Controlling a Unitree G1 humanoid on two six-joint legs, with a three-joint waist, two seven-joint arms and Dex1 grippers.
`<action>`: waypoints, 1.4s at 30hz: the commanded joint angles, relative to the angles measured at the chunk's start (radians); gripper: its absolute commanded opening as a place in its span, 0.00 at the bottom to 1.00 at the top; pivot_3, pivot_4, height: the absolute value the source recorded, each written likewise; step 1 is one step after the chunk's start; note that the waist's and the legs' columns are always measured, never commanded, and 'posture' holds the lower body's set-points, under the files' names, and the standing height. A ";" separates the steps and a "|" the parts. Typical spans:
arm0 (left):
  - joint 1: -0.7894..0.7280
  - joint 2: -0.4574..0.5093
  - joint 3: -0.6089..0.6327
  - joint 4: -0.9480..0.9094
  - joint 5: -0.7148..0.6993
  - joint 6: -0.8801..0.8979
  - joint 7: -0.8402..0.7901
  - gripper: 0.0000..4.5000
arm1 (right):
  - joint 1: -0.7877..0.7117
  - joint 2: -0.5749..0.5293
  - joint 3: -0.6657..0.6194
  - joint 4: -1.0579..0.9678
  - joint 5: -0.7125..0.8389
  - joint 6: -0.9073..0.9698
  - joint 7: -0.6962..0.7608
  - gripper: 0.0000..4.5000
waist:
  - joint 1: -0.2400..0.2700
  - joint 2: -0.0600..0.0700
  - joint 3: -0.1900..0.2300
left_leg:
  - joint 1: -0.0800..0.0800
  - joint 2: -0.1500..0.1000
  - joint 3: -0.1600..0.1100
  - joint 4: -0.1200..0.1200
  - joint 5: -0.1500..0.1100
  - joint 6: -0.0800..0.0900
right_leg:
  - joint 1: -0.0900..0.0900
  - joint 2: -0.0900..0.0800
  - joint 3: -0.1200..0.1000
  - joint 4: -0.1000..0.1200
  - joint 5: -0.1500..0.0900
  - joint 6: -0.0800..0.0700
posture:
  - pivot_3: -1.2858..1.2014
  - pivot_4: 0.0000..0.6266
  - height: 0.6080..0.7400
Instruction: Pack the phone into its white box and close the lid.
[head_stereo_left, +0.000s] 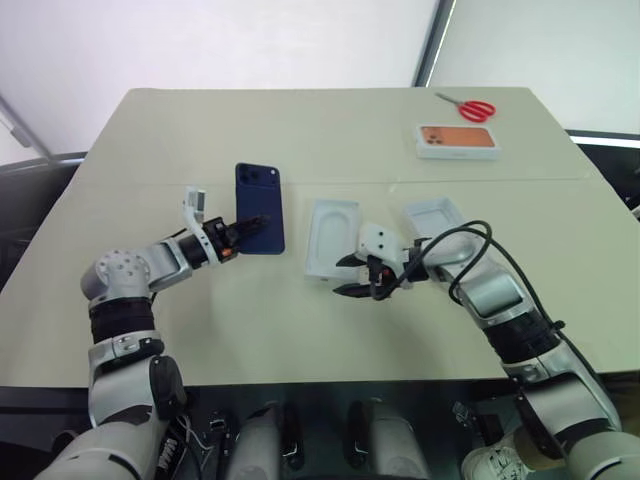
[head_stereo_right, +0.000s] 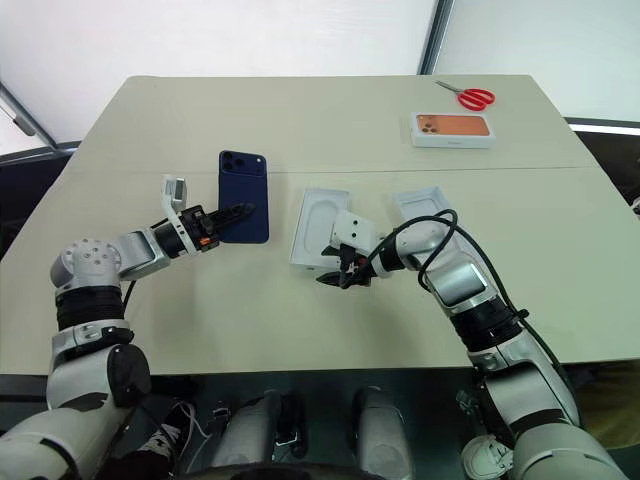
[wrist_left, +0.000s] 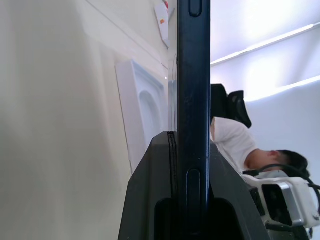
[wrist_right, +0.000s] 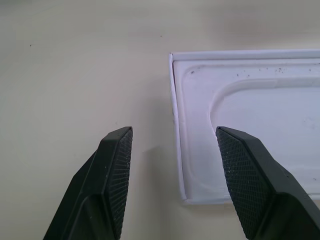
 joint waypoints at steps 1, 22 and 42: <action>0.009 0.004 -0.005 -0.077 -0.054 0.017 -0.013 0.00 | -0.012 0.028 0.000 -0.020 -0.020 -0.037 -0.052 0.61 | 0.002 -0.001 0.001 | 0.000 0.000 0.000 0.000 0.000 0.000 | 0.000 0.000 0.000 0.000 0.000 0.000 | 0.52 0.24 0.98; 0.017 -0.010 0.000 -0.091 -0.083 0.014 0.039 0.00 | -0.017 0.023 0.048 0.069 -0.105 -0.120 -0.050 0.50 | 0.028 -0.002 0.001 | 0.000 -0.001 0.000 0.001 -0.001 -0.002 | 0.001 -0.002 0.000 0.000 0.000 0.000 | 0.52 0.24 0.98; 0.022 0.011 -0.002 -0.081 -0.084 0.010 0.034 0.00 | 0.142 -0.050 0.036 -0.148 -0.086 -0.013 -0.038 0.13 | 0.033 -0.003 0.001 | 0.000 -0.001 -0.001 0.001 -0.002 -0.003 | 0.001 -0.003 -0.001 -0.001 0.000 0.000 | 0.52 0.24 0.98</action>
